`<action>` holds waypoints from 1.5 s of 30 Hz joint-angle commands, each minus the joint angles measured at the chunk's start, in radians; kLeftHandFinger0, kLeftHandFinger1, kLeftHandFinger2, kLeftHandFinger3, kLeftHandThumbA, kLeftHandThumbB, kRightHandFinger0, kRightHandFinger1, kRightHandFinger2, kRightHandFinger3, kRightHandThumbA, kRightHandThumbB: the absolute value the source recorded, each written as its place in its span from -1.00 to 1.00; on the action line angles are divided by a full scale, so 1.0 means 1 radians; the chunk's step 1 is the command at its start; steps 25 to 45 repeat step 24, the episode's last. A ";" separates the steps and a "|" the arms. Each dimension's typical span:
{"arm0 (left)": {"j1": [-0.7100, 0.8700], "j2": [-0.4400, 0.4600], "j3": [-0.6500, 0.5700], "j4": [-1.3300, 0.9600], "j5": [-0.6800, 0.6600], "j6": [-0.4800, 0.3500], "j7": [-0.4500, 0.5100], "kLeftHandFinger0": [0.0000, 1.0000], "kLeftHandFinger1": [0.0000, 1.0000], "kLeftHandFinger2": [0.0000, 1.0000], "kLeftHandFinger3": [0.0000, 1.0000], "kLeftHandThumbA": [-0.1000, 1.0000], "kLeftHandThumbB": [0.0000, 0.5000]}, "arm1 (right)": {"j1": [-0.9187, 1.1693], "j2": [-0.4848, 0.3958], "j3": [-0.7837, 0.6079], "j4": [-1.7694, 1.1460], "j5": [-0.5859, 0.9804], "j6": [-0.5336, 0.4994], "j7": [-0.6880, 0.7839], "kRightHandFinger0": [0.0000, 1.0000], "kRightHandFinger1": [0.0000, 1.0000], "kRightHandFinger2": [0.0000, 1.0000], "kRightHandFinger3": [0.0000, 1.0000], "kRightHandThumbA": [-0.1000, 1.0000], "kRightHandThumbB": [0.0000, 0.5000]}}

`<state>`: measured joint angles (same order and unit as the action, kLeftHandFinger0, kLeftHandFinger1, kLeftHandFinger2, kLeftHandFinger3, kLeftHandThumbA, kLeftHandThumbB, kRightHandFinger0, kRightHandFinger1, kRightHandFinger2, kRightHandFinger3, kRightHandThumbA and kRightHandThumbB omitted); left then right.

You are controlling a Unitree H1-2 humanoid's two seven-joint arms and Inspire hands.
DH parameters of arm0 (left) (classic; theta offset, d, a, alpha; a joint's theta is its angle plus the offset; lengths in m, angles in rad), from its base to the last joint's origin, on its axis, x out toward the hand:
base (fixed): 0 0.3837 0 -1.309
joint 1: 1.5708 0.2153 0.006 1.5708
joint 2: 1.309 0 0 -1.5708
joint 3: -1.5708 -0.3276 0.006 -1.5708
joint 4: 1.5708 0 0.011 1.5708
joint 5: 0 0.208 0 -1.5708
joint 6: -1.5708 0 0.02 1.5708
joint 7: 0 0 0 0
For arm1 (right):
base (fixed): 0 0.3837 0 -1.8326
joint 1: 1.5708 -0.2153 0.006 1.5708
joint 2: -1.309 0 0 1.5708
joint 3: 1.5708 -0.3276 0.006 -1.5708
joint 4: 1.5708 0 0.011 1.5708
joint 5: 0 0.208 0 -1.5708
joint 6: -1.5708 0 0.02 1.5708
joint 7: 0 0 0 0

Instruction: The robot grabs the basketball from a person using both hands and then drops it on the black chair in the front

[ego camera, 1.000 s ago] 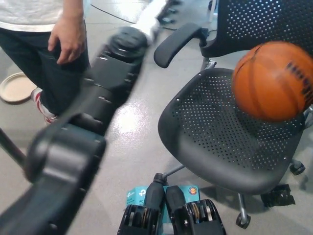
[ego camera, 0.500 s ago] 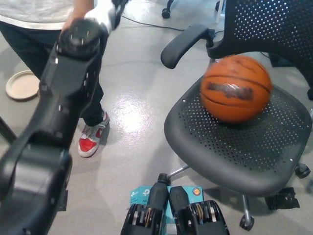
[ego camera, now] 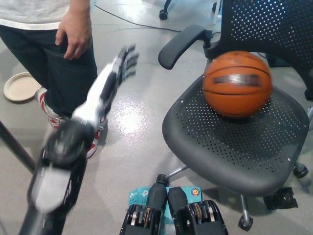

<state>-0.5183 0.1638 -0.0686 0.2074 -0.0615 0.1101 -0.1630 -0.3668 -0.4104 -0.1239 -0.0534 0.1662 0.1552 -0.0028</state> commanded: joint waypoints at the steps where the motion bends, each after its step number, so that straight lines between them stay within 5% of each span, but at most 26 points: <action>1: 0.287 0.078 0.058 -0.530 0.090 -0.162 0.024 1.00 1.00 1.00 1.00 1.00 -0.16 | 0.203 0.118 0.121 -0.262 -0.090 -0.165 0.034 1.00 1.00 1.00 1.00 1.00 -0.07; 10: 0.526 0.001 0.136 -0.311 0.100 -0.345 0.115 1.00 1.00 1.00 1.00 1.00 0.04 | 0.318 0.296 0.180 0.050 -0.052 -0.317 0.048 1.00 1.00 1.00 1.00 1.00 -0.51; 13: 0.560 -0.010 0.131 -0.204 0.149 -0.435 0.146 1.00 1.00 1.00 1.00 1.00 -0.05 | 0.353 0.323 0.173 0.132 -0.045 -0.377 0.048 1.00 1.00 1.00 1.00 1.00 -0.36; 23: 0.568 0.019 0.128 -0.041 0.150 -0.480 0.136 1.00 1.00 1.00 1.00 1.00 -0.31 | 0.374 0.312 0.173 0.308 -0.055 -0.504 0.080 1.00 1.00 1.00 1.00 1.00 -0.46; 45: 0.568 0.019 0.128 -0.041 0.150 -0.480 0.136 1.00 1.00 1.00 1.00 1.00 -0.31 | 0.374 0.312 0.173 0.308 -0.055 -0.504 0.080 1.00 1.00 1.00 1.00 1.00 -0.46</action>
